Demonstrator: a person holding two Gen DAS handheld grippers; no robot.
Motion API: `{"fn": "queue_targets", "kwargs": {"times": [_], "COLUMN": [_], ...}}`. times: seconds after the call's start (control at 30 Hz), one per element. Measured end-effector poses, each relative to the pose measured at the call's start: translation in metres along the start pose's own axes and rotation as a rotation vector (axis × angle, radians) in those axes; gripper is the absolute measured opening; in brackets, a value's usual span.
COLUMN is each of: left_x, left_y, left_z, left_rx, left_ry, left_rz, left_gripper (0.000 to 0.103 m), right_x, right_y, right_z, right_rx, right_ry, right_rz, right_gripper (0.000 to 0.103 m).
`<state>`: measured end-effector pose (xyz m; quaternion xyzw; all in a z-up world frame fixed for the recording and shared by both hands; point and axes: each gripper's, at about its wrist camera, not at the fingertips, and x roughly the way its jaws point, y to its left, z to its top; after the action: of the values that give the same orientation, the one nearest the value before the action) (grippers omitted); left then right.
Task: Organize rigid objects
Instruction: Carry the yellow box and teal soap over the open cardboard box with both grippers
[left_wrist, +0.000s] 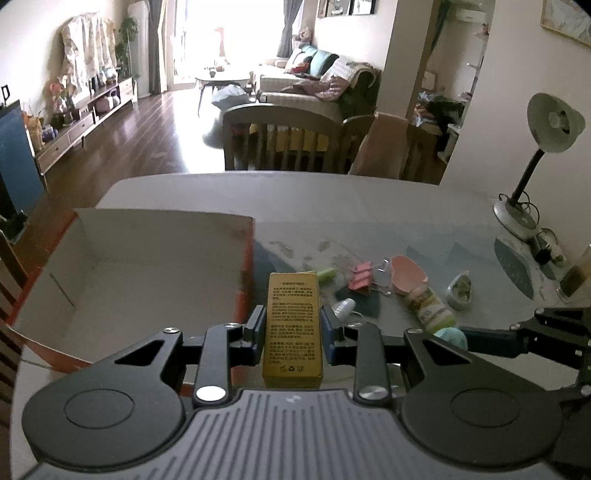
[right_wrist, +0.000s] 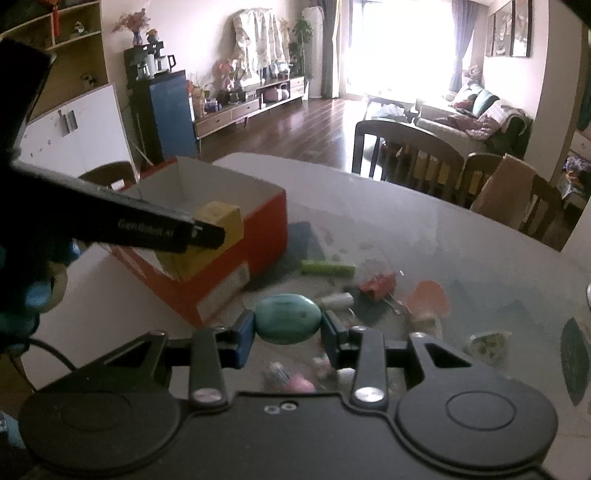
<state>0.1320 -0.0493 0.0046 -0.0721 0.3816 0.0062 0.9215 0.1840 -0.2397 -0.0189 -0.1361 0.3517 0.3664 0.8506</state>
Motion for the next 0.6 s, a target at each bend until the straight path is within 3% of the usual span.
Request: {"fn": "queue_targets", "kwargs": {"times": [0.6], "left_x": [-0.011], "left_y": [0.115], "left_z": [0.014], "left_rx": [0.035], "left_ry": [-0.013], "left_rz": [0.028], "left_gripper": [0.03], "right_x": [0.051], "right_y": [0.098], "right_z": [0.059], "right_rx": [0.006], "right_ry": [-0.031], "right_rz": [-0.049], "right_gripper": [0.038]}}
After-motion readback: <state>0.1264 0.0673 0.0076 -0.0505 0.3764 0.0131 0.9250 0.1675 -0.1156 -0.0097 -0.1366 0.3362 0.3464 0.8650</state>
